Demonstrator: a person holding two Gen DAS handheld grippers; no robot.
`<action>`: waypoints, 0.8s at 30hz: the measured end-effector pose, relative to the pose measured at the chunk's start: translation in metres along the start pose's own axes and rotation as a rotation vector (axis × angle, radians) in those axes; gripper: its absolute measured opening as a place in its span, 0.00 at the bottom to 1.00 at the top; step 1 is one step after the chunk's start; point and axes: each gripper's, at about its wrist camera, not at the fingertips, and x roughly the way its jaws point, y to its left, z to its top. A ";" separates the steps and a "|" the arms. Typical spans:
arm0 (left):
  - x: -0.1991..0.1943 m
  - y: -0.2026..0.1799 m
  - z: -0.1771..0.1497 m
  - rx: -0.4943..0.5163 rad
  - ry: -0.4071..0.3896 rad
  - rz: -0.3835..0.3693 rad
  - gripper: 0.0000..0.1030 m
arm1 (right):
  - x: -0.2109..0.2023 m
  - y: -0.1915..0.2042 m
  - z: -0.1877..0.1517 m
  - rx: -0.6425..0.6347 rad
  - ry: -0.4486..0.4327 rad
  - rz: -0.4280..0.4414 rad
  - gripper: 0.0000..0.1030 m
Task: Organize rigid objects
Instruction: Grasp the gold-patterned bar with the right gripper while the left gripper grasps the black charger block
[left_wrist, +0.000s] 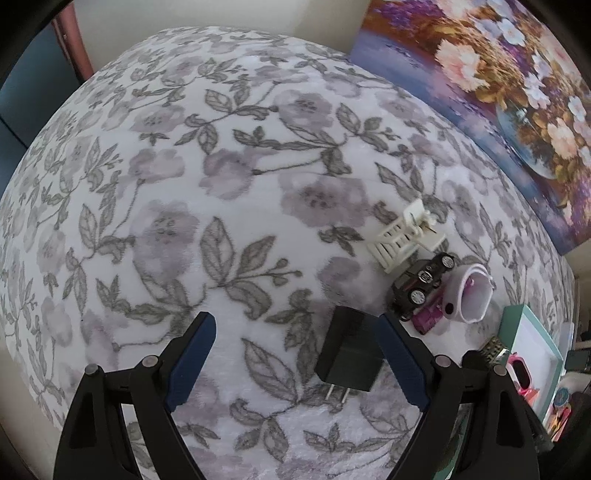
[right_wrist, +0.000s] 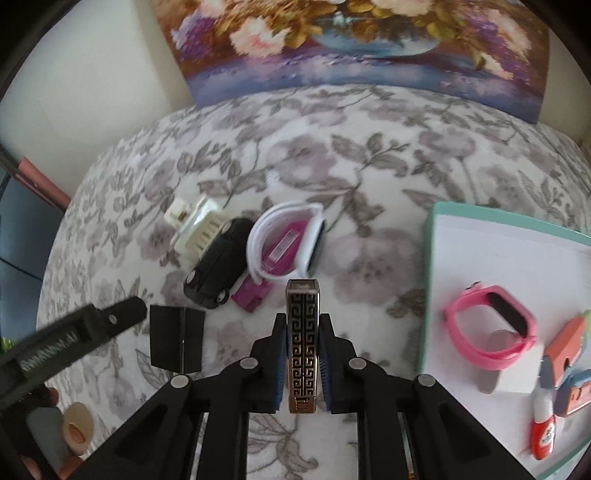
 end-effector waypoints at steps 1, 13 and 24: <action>0.001 -0.003 -0.001 0.009 0.002 -0.001 0.86 | -0.002 -0.004 0.001 0.014 -0.002 0.006 0.16; 0.019 -0.043 -0.014 0.170 0.011 0.014 0.82 | -0.006 -0.033 0.003 0.113 0.018 0.013 0.16; 0.038 -0.047 -0.032 0.198 0.025 0.053 0.55 | -0.003 -0.034 0.001 0.120 0.030 0.010 0.16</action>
